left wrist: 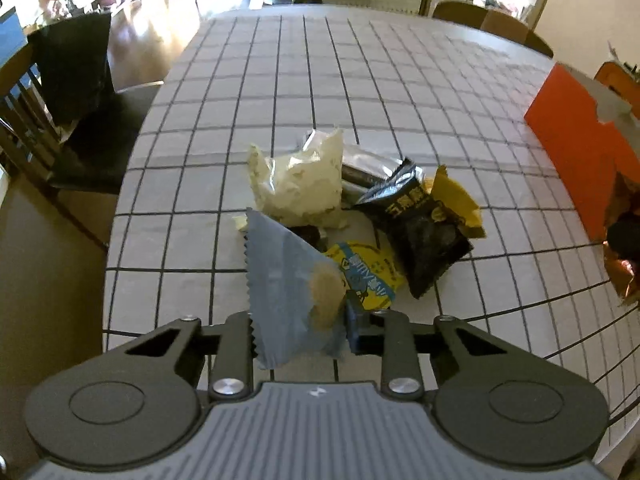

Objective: Organize snacks
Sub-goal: 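Lift the OREO bag with the right tool while the left tool lifts the blue packet, then carry both held packets over the orange box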

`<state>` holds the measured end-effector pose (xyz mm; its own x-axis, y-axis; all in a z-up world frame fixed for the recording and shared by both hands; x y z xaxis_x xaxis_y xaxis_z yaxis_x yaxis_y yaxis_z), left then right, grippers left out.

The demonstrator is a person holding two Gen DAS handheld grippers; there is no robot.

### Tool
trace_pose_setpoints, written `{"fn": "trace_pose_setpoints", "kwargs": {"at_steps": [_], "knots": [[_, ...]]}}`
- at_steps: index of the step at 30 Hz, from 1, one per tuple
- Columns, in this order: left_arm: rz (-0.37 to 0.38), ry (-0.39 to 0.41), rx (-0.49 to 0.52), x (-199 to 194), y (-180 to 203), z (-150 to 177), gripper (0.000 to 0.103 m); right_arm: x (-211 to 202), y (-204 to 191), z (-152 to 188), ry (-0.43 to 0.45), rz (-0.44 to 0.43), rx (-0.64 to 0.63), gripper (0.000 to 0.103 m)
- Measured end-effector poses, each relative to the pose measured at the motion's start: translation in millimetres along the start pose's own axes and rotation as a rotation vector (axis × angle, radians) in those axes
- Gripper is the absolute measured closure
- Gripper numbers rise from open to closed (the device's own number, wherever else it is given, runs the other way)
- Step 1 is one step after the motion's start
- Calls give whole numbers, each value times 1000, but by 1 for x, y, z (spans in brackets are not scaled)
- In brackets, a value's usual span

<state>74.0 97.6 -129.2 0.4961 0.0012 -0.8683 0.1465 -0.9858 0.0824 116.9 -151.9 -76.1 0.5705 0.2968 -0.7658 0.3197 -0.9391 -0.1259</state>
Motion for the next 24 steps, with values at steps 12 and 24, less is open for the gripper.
{"fn": "trace_pose_setpoints", "kwargs": {"at_steps": [12, 24], "knots": [[78, 54, -33, -35, 5, 5, 84, -31, 8, -1, 43, 21, -3, 55], [162, 125, 51, -79, 80, -34, 84, -69, 62, -22, 101, 2, 12, 54]]}}
Point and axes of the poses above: each gripper's, at about its wrist camera, not at the fingertips, and x roughly the way its jaws point, y to its right, z to its underside, the point moved 1 cm from there along x, roughly the way its jaws point, and after that the axes turned 1 degree about x, right-handed, at the moved point
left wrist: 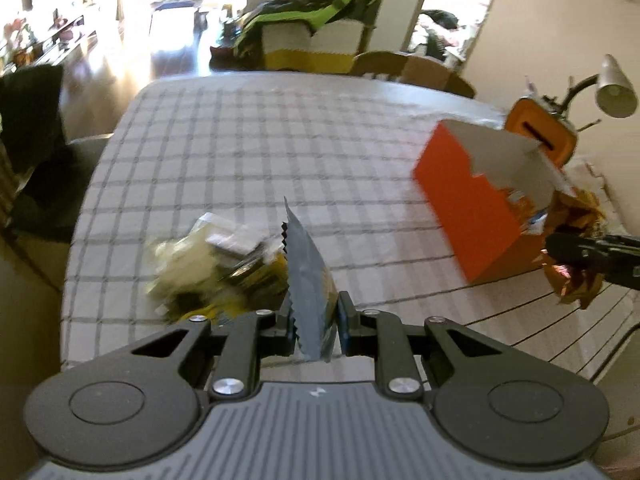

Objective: Organize snacks
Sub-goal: 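Carry both held packets over the orange box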

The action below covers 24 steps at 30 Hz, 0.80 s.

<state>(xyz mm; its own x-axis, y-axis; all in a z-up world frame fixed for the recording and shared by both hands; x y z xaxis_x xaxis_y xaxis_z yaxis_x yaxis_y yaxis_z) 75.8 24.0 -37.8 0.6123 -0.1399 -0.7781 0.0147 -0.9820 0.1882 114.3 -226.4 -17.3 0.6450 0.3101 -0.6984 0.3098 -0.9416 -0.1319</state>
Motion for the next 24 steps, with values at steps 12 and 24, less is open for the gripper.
{"fn": "trace_pose_setpoints", "kwargs": {"at_steps": [12, 24], "knots": [[65, 11, 94, 31, 119, -51, 84, 3, 98, -38, 26, 29, -5, 54], [79, -33, 162, 87, 210, -91, 84, 32, 177, -55, 0, 67, 22, 54]]}}
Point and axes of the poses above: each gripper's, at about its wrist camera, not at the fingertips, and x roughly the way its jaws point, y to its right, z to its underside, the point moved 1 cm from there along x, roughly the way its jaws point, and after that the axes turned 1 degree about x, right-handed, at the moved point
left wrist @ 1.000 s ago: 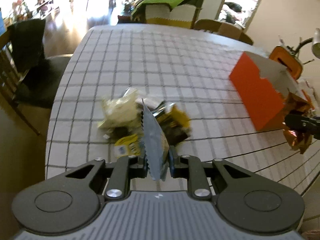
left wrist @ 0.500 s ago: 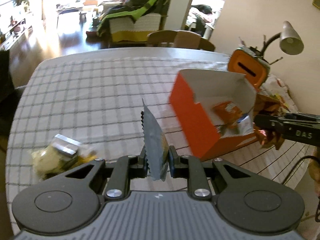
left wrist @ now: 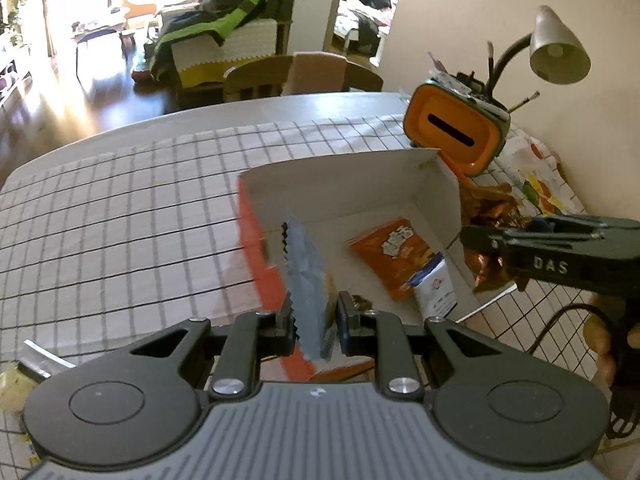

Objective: Organize snacks
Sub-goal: 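Carry both held packets over the orange box, then open both tools to drop the OREO bag and blue packet into the box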

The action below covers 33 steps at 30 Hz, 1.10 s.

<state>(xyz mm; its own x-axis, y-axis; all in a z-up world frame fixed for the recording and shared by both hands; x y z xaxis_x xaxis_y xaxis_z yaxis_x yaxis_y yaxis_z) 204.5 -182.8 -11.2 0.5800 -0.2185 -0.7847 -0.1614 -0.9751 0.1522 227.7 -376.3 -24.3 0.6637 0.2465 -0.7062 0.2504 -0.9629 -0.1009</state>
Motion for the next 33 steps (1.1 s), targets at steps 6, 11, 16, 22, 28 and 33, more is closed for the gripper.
{"fn": "trace_pose_setpoints", "kwargs": {"at_steps": [6, 11, 16, 22, 28, 33], "knots": [[-13, -65, 32, 40, 25, -11, 84, 30, 29, -5, -44, 23, -6, 54], [-31, -113, 71, 70, 39, -15, 84, 56, 32, -1, -95, 30, -63, 54], [-48, -167, 84, 97, 45, -21, 84, 84, 32, -8, -143, 11, -81, 54], [-78, -245, 70, 123, 43, -25, 84, 107, 33, -13, -199, -8, -102, 55], [-74, -311, 39, 139, 41, -25, 84, 114, 36, -8, -238, -29, -92, 54], [-73, -323, 39, 149, 42, -24, 84, 114, 41, -5, -247, -40, -80, 54]]}}
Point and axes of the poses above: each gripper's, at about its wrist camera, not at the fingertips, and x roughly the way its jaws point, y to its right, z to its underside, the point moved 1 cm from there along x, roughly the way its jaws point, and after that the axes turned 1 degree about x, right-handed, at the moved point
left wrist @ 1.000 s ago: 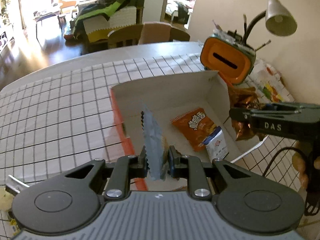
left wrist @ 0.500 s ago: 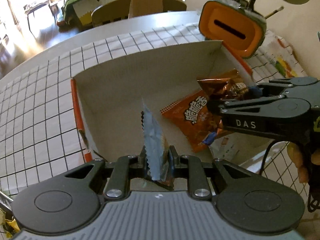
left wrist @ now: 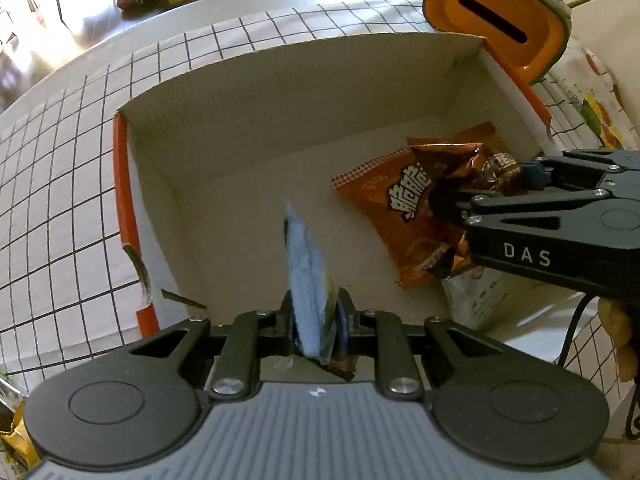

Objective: Organize snacks
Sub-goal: 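Open both tools to drop the OREO bag and blue packet into the box, then withdraw both tools from the box toward the snack pile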

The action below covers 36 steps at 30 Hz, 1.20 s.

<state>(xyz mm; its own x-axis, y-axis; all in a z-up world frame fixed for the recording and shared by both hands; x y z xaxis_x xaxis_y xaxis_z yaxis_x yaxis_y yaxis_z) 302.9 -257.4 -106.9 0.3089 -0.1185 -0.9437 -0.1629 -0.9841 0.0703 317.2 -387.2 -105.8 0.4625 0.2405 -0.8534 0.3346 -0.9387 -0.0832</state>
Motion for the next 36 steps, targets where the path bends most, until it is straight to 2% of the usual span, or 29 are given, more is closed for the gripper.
{"fn": "trace_pose_setpoints", "kwargs": {"at_steps": [3, 11, 14, 16, 20, 27, 31, 36], "knots": [[-4, 8, 5, 1, 3, -1, 83, -1, 1, 1, -2, -5, -1, 52], [16, 56, -11, -18, -1, 4, 73, -13, -1, -2, 31, -22, -10, 36], [17, 89, -16, -31, -3, 8, 64, -22, 0, -2, 51, -37, 3, 28], [24, 116, -23, -41, -5, 10, 54, -29, -1, -2, 63, -49, 8, 26], [37, 168, -27, -61, -10, 17, 52, -42, -3, -2, 83, -70, 20, 23], [38, 254, -42, -93, -21, 34, 40, -75, -15, 1, 147, -93, 40, 20], [38, 294, -49, -110, -34, 45, 38, -91, -28, 6, 172, -110, 52, 20], [42, 342, -48, -133, -53, 64, 35, -109, -50, 16, 214, -118, 63, 11]]}}
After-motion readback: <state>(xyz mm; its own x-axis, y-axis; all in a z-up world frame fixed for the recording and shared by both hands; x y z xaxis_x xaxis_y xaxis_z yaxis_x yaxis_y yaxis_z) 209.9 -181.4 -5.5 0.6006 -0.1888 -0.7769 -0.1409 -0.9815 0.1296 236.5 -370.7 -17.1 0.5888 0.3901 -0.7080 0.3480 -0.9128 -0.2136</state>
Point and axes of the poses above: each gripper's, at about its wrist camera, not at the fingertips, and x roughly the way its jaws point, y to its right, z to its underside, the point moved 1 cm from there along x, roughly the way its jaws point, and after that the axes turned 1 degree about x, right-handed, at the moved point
